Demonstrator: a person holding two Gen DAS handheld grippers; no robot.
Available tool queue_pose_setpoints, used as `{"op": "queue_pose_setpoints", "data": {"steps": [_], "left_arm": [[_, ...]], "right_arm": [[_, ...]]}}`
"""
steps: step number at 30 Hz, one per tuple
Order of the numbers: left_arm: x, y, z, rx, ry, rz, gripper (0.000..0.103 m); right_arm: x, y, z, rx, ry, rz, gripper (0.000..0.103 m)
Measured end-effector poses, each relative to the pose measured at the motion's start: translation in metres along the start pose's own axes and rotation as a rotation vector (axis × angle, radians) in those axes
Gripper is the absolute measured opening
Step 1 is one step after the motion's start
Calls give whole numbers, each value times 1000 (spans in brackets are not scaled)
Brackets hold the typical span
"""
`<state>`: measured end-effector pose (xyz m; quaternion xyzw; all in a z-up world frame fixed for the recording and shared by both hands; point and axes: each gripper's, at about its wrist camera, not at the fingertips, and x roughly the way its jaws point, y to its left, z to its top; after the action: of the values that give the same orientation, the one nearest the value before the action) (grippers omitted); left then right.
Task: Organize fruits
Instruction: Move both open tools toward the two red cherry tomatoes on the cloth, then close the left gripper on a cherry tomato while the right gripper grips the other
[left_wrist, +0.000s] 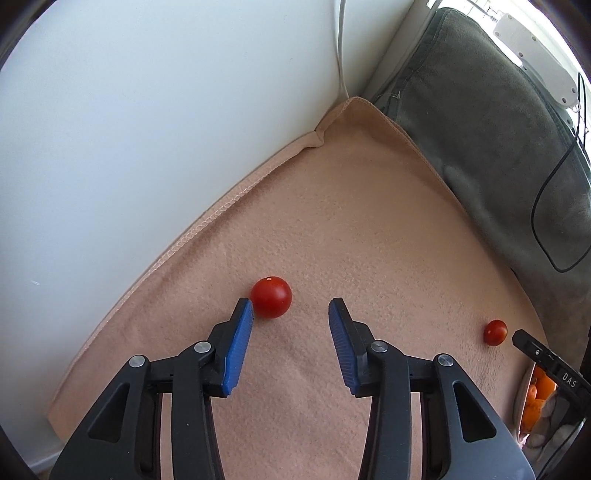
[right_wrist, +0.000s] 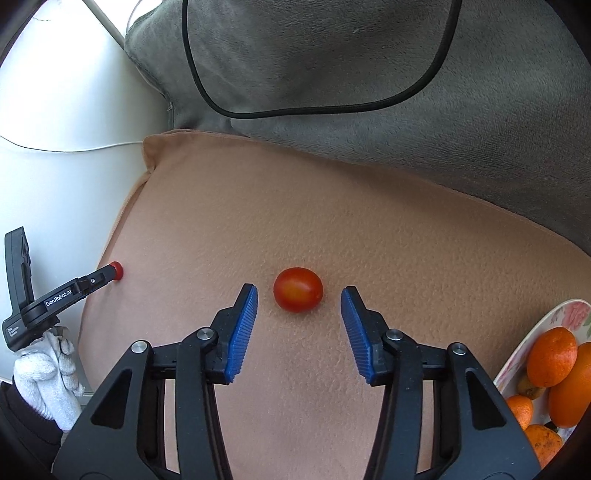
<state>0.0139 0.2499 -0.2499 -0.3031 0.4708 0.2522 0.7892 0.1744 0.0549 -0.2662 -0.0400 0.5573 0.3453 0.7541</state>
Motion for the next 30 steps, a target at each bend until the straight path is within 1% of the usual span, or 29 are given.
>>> {"op": "queue_pose_setpoints", "data": {"steps": [8,14,18,19,22,27,30], "left_arm": [[7,3,1,9,-1,19,38],[12,3,-1,29,3,27,31],[14,4,-1,33,1,28,26],[14,5,-1,34,-1,29,26],[16,4,-1,36,-3,28,25],[20,7,1,39,-6,24,23],[24,1,4,41,-13,21,23]], "right_arm": [[10,1,2,-8,19,1,50],[19,1,3,-5,37,-9,49],[20,2,4,-6,42,-5,43],[21,3,4,-9,46,-3,43],[23,5,5,-18,51,-2,36],[22,6,4,-16,49,-2,35],[21,6,3,-21,41,-6,35]]}}
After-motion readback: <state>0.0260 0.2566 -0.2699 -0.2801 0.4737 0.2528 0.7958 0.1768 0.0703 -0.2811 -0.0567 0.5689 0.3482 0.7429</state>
